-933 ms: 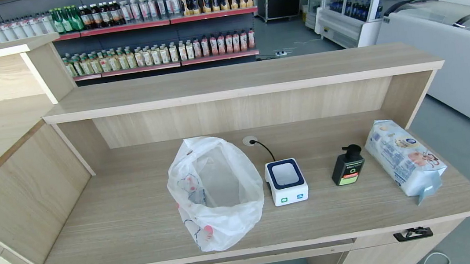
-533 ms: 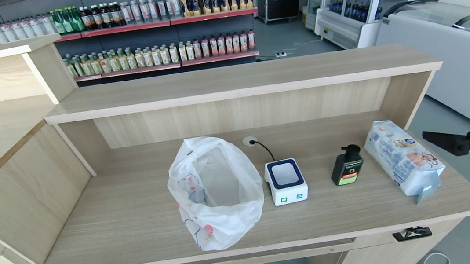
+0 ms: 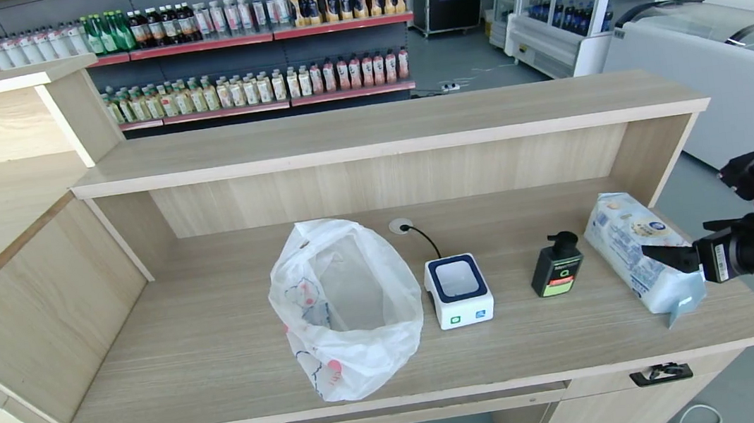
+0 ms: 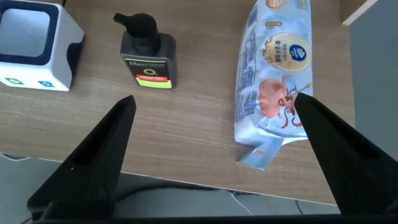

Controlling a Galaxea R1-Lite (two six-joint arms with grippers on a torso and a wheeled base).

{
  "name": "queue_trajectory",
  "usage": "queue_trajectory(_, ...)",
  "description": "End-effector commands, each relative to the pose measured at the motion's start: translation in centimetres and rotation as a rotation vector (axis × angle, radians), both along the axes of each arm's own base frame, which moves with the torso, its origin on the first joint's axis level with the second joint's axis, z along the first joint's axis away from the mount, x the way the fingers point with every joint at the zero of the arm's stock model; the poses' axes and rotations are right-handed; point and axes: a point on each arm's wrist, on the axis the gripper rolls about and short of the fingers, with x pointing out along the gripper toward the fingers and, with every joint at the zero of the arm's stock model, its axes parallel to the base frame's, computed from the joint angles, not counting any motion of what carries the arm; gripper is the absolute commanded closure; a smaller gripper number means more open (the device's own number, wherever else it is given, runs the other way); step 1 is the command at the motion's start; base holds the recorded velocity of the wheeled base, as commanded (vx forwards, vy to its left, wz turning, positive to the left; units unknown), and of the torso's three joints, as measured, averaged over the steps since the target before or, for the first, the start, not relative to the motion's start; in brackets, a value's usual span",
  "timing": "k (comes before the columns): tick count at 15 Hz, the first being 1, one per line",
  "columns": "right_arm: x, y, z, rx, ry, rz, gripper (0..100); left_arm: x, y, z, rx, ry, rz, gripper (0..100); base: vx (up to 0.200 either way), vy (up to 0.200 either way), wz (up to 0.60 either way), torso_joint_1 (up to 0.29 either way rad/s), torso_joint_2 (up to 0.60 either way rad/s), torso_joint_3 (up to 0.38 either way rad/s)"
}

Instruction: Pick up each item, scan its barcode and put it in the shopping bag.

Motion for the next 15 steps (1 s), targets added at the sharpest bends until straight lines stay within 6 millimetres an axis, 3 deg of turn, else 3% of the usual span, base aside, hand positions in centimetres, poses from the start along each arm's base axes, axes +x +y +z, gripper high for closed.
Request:
queue_trajectory(1,2.1,-0.3,-2.2,-0.008,0.056,0.029,0,0.0,0.0,0.0,0.000,0.000,0.001,0,0.000,0.000,0.00,0.000,0.00,0.000)
queue_trajectory(8,5.0,-0.6,-6.5,-0.081,0.103,0.211,0,0.0,0.0,0.0,0.000,0.000,0.001,0,0.000,0.000,0.00,0.000,0.00,0.000)
queue_trajectory(15,8.8,0.1,-8.9,-0.053,0.044,0.383,0,0.0,0.0,0.0,0.000,0.000,0.002,0,0.000,0.000,0.00,0.000,0.00,0.000)
